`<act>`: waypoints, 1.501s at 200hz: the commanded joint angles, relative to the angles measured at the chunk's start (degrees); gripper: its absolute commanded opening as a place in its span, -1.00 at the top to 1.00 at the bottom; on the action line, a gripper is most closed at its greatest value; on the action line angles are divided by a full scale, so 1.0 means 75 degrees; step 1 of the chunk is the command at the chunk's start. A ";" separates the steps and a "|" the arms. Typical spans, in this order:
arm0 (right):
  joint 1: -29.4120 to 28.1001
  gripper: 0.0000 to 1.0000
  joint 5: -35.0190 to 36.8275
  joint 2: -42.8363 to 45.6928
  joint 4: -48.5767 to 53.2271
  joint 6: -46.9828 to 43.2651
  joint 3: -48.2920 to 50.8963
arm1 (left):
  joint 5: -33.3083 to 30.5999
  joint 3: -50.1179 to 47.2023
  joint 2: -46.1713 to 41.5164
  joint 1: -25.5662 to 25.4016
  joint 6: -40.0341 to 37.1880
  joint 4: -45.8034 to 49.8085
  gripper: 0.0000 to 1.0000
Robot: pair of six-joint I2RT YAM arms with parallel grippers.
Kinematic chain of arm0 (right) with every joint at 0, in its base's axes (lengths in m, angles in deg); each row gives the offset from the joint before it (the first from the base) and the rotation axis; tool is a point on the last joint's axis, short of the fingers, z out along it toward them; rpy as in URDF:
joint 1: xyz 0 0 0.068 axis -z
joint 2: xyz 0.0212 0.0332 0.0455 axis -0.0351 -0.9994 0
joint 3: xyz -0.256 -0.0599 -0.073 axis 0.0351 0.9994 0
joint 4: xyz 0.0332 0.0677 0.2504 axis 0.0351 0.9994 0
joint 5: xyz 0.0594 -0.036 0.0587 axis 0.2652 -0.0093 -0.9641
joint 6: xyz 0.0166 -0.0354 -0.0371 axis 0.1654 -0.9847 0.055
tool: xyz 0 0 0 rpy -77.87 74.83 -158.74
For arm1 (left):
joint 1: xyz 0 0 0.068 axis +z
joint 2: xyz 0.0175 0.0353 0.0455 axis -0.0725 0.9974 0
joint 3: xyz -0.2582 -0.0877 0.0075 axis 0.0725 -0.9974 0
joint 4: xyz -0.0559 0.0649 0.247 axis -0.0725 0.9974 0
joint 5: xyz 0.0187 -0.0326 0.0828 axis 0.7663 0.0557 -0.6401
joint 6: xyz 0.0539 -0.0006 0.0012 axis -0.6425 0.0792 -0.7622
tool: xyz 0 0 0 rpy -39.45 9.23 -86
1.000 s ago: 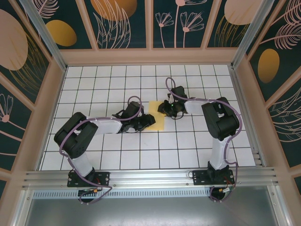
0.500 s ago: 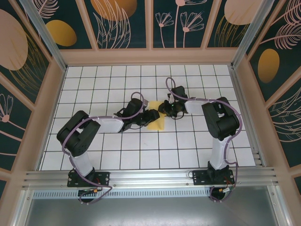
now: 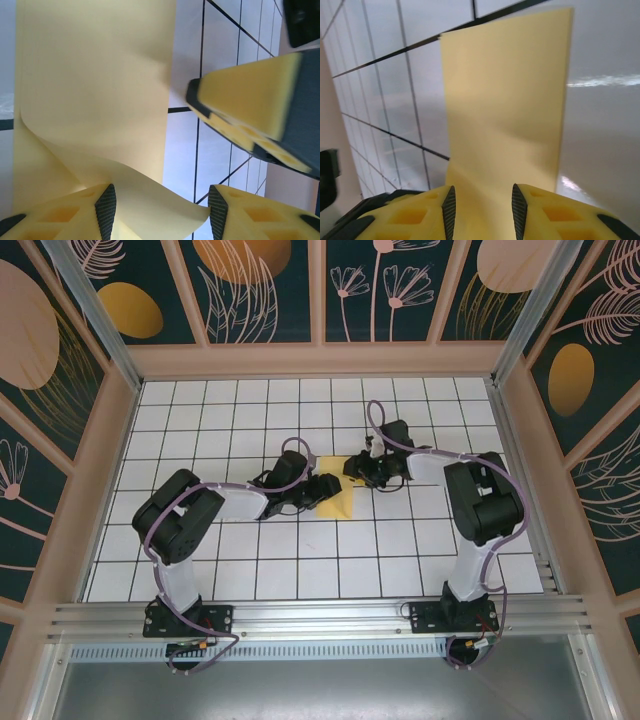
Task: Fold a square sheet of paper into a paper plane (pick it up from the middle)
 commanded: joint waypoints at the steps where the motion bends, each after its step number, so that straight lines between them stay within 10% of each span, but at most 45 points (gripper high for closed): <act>1: 0.0023 0.23 -0.0319 0.0399 -0.0035 -0.0325 0.0105 | -0.0006 0.0287 0.0199 -0.0032 -0.0230 -0.0293 -0.09; 135: 0.0315 0.52 -0.0171 0.0584 0.0007 -0.0467 0.0881 | 0.0041 0.0657 0.0468 -0.0032 -0.0232 -0.0243 -0.19; 300: 0.0377 0.28 -0.0240 0.1333 -0.0743 -0.0509 0.1416 | -0.0111 0.0968 0.0731 -0.0035 -0.0219 0.0180 0.36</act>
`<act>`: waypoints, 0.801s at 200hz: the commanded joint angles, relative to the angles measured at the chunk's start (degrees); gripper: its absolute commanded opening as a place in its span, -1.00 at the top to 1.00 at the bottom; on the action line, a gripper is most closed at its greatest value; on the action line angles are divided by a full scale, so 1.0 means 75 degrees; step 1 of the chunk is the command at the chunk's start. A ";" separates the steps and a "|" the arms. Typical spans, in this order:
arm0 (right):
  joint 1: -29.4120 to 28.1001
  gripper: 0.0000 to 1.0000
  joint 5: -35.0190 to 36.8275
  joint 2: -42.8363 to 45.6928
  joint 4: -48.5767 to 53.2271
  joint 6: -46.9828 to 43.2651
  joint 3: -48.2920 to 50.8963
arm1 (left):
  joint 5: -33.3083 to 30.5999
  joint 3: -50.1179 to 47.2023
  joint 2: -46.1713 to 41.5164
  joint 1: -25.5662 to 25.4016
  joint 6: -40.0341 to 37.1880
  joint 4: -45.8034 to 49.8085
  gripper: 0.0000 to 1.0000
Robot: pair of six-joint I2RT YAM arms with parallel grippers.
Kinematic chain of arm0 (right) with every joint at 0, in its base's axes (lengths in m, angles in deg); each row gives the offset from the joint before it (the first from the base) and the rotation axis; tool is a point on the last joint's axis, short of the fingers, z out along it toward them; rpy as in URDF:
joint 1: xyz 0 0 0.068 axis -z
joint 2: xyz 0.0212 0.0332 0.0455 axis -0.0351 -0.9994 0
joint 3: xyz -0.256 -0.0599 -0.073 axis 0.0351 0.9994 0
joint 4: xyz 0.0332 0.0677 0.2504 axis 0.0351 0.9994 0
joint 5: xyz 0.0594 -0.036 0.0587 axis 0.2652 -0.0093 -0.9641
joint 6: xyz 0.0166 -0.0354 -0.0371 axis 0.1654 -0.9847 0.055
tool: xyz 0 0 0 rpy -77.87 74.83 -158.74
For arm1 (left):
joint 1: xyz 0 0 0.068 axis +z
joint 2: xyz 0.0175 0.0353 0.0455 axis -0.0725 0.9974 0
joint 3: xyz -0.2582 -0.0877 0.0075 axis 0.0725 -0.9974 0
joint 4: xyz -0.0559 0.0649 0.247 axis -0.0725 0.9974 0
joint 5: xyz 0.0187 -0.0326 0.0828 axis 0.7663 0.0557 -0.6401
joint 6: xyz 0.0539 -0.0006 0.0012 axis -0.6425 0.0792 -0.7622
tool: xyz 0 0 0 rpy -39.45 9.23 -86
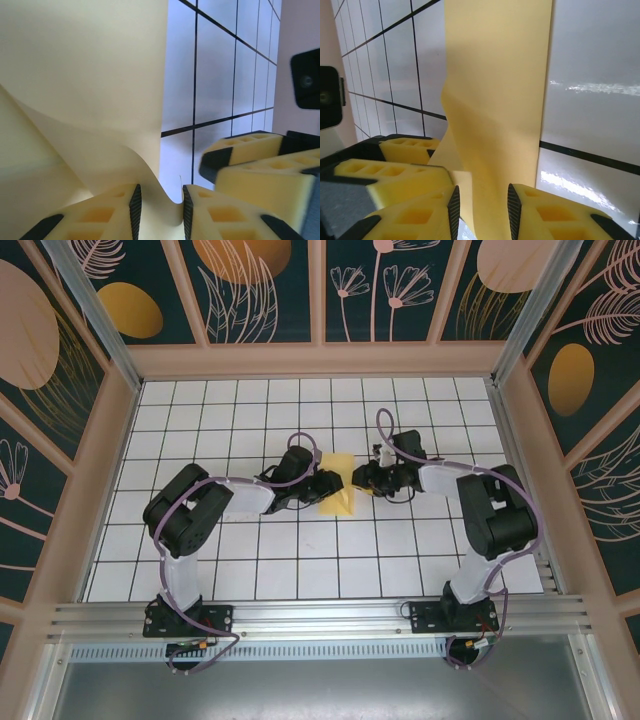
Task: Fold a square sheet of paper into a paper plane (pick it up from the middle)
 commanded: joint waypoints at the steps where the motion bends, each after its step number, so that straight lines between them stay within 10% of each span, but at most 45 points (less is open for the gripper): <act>1: 0.0068 0.28 0.0122 0.0382 -0.0400 0.0016 0.0166 | -0.0085 0.0366 0.0202 -0.0038 -0.0114 0.0145 0.35; 48: 0.0010 0.20 -0.0262 0.0065 -0.0323 -0.0133 0.0093 | -0.0074 0.0440 0.0177 -0.0034 -0.0133 0.0134 0.04; 160: -0.0095 0.71 -0.0210 -0.0401 -0.0105 -0.0363 -0.0248 | -0.0074 0.0415 0.0151 -0.0038 -0.0095 0.0134 0.29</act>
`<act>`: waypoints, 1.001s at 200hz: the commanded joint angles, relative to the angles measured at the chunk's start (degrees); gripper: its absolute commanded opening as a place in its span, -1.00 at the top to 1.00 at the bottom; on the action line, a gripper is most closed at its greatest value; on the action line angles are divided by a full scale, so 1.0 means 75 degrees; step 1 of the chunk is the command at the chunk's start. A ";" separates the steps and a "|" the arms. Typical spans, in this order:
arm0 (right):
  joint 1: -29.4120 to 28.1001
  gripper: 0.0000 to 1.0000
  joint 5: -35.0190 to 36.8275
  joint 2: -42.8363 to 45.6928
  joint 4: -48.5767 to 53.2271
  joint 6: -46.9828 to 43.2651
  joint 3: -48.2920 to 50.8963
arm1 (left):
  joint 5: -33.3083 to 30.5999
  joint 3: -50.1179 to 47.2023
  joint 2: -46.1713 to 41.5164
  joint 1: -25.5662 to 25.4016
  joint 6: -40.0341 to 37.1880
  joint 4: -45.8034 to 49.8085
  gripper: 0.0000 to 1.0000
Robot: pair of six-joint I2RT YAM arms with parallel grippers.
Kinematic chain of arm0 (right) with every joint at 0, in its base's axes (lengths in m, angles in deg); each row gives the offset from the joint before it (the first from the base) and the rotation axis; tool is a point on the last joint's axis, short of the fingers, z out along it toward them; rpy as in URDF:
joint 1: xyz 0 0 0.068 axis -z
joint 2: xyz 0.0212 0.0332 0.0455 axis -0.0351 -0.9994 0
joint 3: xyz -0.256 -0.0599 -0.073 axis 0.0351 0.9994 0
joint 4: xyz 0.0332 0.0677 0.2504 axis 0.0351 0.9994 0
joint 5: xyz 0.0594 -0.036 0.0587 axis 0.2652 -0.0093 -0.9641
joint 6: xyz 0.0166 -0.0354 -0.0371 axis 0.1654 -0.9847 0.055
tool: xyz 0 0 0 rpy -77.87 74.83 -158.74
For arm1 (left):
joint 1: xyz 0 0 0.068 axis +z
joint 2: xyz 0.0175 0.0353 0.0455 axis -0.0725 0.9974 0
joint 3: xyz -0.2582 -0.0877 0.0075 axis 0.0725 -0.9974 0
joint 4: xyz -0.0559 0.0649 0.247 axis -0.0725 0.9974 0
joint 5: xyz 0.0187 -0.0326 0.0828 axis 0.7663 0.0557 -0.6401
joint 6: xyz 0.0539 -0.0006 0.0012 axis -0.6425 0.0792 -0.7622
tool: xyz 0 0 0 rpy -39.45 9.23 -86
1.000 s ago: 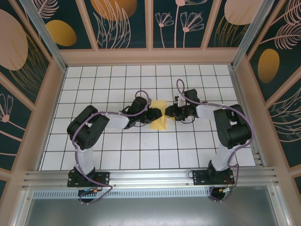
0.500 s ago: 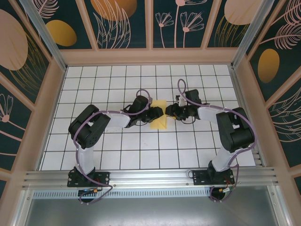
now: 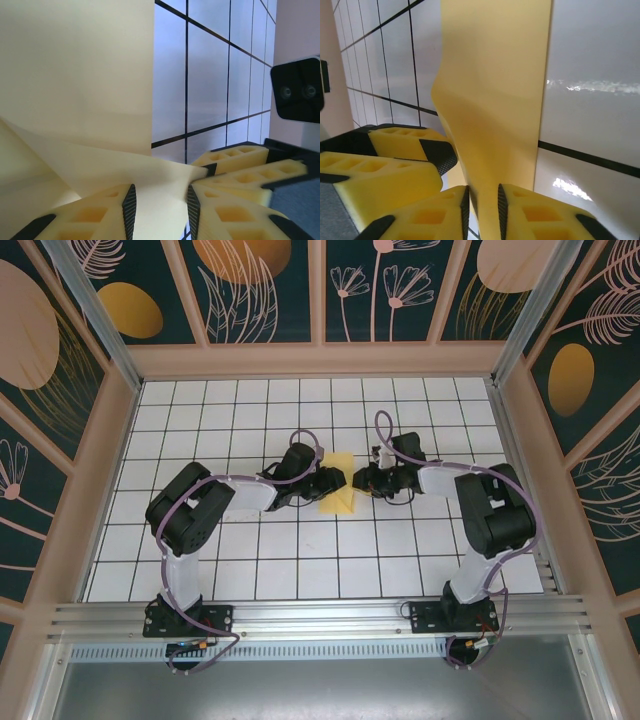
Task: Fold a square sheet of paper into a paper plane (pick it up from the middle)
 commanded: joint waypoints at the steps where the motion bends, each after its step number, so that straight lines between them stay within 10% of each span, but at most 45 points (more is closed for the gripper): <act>1: -0.0074 0.72 -0.0065 -0.0185 0.0077 -0.0204 -0.0285 | -0.0068 0.0122 0.0033 -0.0041 -0.0046 0.0050 0.29; 200: -0.0145 0.85 0.0344 -0.1038 0.0528 -0.0761 -0.0921 | 0.0462 0.0369 0.0224 -0.0037 -0.0262 -0.0074 0.36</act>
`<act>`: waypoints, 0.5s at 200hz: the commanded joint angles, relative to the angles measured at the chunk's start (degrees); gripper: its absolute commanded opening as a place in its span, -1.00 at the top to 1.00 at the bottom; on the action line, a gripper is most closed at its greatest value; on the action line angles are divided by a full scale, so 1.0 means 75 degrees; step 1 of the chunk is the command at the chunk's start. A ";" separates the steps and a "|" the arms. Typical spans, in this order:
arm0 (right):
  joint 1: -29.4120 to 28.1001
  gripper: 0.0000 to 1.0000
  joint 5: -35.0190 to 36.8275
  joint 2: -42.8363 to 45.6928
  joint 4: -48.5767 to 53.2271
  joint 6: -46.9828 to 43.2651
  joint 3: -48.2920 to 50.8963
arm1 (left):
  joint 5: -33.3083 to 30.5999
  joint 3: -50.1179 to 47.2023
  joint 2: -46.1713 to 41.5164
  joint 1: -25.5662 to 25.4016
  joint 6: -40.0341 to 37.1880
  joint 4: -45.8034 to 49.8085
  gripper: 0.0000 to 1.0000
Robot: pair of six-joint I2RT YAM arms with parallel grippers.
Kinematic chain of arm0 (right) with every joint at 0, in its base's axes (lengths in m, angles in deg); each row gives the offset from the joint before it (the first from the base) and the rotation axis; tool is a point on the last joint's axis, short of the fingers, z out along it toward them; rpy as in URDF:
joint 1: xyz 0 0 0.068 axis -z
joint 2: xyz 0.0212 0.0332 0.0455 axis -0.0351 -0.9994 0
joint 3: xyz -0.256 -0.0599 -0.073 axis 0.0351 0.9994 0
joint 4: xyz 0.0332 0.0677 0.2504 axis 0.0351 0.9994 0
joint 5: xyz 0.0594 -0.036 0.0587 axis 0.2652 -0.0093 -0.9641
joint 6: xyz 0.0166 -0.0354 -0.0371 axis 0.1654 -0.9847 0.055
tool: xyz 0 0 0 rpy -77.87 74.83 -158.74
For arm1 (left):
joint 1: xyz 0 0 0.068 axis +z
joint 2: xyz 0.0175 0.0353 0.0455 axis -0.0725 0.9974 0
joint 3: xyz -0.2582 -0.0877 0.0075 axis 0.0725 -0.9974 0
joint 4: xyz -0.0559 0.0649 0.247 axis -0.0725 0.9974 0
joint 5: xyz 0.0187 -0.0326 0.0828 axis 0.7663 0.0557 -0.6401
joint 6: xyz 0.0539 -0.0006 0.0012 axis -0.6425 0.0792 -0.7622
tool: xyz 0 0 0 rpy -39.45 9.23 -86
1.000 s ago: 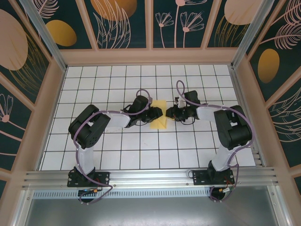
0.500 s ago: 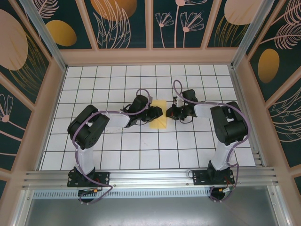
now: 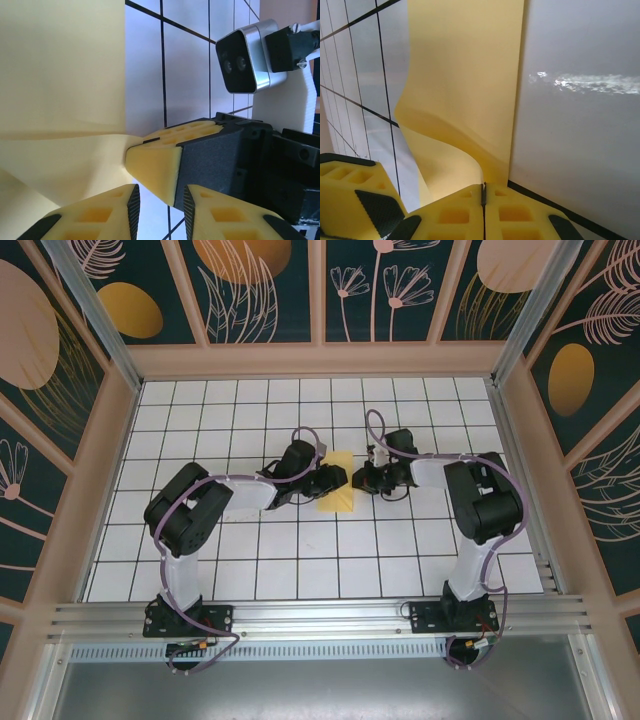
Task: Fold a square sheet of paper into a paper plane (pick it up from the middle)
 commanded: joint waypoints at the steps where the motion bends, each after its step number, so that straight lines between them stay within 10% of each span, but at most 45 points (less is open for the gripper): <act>1: -0.0063 0.85 0.0068 -0.0150 0.0193 -0.0235 -0.0214 | 0.0213 0.0226 0.0290 -0.0045 -0.0203 -0.0045 0.36; 100: -0.0062 0.85 0.0311 -0.0276 0.0311 -0.0327 -0.0374 | 0.0235 0.0266 0.0465 -0.0035 -0.0244 0.0023 0.36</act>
